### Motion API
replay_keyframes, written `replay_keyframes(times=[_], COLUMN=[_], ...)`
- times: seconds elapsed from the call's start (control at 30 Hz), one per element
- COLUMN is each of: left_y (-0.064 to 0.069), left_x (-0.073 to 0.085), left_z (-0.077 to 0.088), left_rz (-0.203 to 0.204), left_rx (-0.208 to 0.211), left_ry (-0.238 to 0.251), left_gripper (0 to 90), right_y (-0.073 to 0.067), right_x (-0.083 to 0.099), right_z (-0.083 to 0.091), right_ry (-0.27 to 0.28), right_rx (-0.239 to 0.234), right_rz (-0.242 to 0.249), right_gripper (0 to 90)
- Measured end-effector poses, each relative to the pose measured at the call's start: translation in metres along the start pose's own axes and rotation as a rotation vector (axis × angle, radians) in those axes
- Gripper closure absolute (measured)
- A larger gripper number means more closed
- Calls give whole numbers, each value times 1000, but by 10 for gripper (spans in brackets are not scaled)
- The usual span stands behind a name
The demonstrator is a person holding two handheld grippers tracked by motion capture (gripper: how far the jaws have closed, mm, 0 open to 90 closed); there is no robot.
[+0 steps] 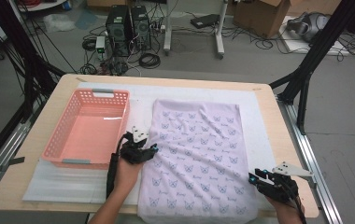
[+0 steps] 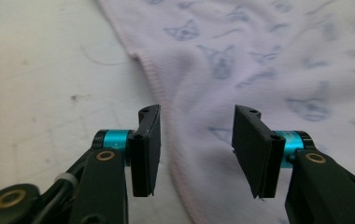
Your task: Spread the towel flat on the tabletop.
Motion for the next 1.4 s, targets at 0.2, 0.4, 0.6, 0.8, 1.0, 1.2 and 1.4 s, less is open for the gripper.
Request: replay_keyframes(times=[0.2,0.4,0.6,0.8,1.0,1.2,1.4], left_y=[5,5,5,16,27,28,26], left_x=[20,28,32,34,39,42,49], left_z=[23,37,43,47,53,66,88], left_rz=[42,61,70,57,-40,-17,13], left_rx=[98,132,137,175,125,130,167], left_ry=[1,-17,-21,-37,-30,-43,-23], left_gripper=[454,449,449,440,709,867,867], right_y=[-1,5,6,9,-3,-6,-12], right_x=[2,-5,-11,-5,8,9,14], right_z=[-8,-23,-31,-15,-3,4,17], right_ry=[-17,-5,-68,-4,-64,-78,-85], right_rx=[13,13,161,80,15,32,-14], right_rz=[5,-17,133,22,6,21,19], right_gripper=[606,610,871,647,562,859,865])
Point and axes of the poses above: each handheld gripper's, and its own axes: z roughly backward along the jaws, x roughly out of its underside, y roughly to its right, the point moved 1 cm from there along -z, roughly forward along the jaws, and after that the axes turned 11 degrees about y, right-handed, at the moved point
